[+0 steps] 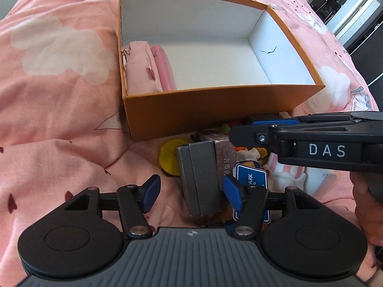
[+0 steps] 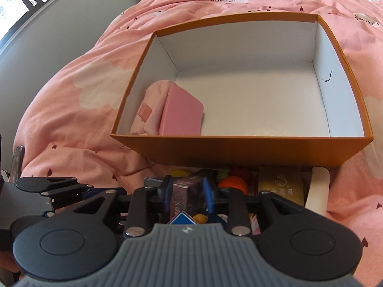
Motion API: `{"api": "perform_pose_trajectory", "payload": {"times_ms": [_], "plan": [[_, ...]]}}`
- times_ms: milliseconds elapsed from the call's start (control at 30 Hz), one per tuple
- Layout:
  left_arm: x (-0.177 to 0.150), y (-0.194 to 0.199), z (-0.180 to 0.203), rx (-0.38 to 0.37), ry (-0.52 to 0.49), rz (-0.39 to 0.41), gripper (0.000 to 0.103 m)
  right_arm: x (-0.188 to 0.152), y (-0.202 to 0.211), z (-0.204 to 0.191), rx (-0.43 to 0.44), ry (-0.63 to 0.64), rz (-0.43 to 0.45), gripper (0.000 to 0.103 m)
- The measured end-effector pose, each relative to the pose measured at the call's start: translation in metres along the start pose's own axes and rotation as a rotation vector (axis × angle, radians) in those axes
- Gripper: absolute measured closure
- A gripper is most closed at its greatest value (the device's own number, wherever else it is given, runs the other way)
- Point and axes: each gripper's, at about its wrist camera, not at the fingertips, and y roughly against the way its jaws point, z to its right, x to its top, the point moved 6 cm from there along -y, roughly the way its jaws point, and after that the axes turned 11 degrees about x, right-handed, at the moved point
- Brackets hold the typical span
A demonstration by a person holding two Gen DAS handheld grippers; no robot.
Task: Organize objects
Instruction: 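Grasp the dark grey case with the left tool while the right tool grasps the brown photo card box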
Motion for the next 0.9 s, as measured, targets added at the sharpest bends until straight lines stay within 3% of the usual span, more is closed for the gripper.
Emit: {"api": "perform_pose_trajectory", "payload": {"times_ms": [600, 767, 900], "plan": [[0.008, -0.020, -0.003, -0.042, 0.088, 0.008, 0.032, 0.008, -0.033, 0.012, 0.015, -0.123, -0.066, 0.063], [0.006, -0.020, -0.011, -0.010, 0.100, -0.018, 0.051, 0.004, -0.045, 0.018, 0.038, -0.185, -0.127, 0.063], [0.004, -0.023, -0.019, -0.034, 0.127, -0.043, 0.052, -0.001, -0.043, 0.022, 0.014, -0.189, -0.149, 0.063]]}}
